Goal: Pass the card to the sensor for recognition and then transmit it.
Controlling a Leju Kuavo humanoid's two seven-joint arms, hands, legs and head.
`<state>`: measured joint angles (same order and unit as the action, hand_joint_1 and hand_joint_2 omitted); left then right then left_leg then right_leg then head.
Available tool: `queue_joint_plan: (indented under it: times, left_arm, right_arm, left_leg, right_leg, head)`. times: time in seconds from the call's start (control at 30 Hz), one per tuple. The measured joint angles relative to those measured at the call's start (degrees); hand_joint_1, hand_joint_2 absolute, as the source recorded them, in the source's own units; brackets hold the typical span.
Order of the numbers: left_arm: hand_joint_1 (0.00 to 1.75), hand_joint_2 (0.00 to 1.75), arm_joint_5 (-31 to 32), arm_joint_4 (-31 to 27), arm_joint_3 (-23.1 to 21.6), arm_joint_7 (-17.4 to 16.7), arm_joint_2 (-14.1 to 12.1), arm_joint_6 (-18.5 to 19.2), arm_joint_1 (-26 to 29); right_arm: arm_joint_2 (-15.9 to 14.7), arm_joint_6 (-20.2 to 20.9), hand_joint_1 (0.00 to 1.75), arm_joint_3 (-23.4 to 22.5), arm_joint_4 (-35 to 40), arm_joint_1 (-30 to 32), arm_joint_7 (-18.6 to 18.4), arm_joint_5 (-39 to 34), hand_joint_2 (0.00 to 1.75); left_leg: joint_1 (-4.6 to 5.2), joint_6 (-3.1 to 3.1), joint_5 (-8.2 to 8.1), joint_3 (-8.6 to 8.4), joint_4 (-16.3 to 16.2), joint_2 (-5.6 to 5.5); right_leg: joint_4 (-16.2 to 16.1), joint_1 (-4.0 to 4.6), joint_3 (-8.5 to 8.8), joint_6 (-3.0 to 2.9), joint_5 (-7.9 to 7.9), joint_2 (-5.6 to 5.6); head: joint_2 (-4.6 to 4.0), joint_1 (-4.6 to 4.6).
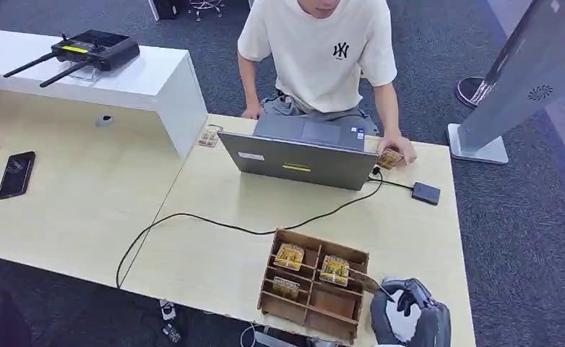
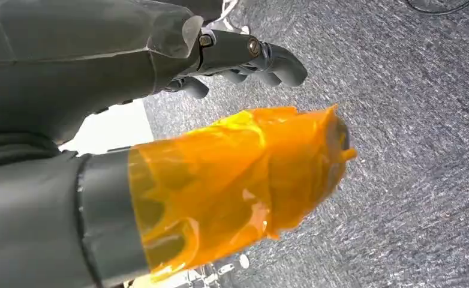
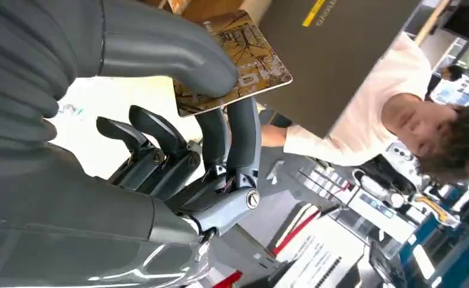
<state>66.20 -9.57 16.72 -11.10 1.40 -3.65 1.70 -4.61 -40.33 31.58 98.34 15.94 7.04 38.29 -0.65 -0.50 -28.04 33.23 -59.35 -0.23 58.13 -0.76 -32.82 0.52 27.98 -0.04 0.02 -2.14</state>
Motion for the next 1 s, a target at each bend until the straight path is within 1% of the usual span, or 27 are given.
queue_joint_plan:
  times: [0.37,0.63,0.83,1.0]
  left_arm:
    - [0.0,0.0,0.6,0.0,0.0,0.0,0.0,0.1,0.0]
    - [0.0,0.0,1.3,0.0,0.0,0.3,0.0,0.7,0.0]
    - [0.0,0.0,2.3,0.0,-0.3,0.3,0.0,1.2,-0.3]
    - [0.0,0.0,3.5,0.0,-0.9,0.3,-0.2,2.0,-0.9]
  right_arm:
    - [0.0,0.0,1.75,-1.3,1.2,0.1,1.9,0.7,1.75]
    - [0.0,0.0,1.75,-1.4,1.5,-1.5,2.9,1.9,1.75]
    - [0.1,0.2,1.75,-1.3,1.5,-5.0,3.4,2.8,1.75]
    - [0.7,2.0,1.75,-1.2,1.3,-8.9,3.5,3.7,1.75]
  left_leg:
    - [0.0,0.0,0.0,0.0,0.0,0.0]
    - [0.0,0.0,0.0,0.0,0.0,0.0]
    - [0.0,-0.01,0.02,-0.01,0.0,0.01]
    - [0.0,0.01,0.05,-0.01,0.0,0.0]
  right_leg:
    - [0.0,0.0,0.01,0.0,0.0,0.0]
    - [0.0,0.0,0.01,0.0,0.0,0.0]
    - [0.0,0.0,0.01,-0.01,-0.02,0.01]
    - [0.0,0.0,0.02,-0.02,-0.04,0.01]
  head:
    - [0.0,0.0]
    - [0.0,0.0]
    - [0.0,0.02]
    - [0.0,0.0]
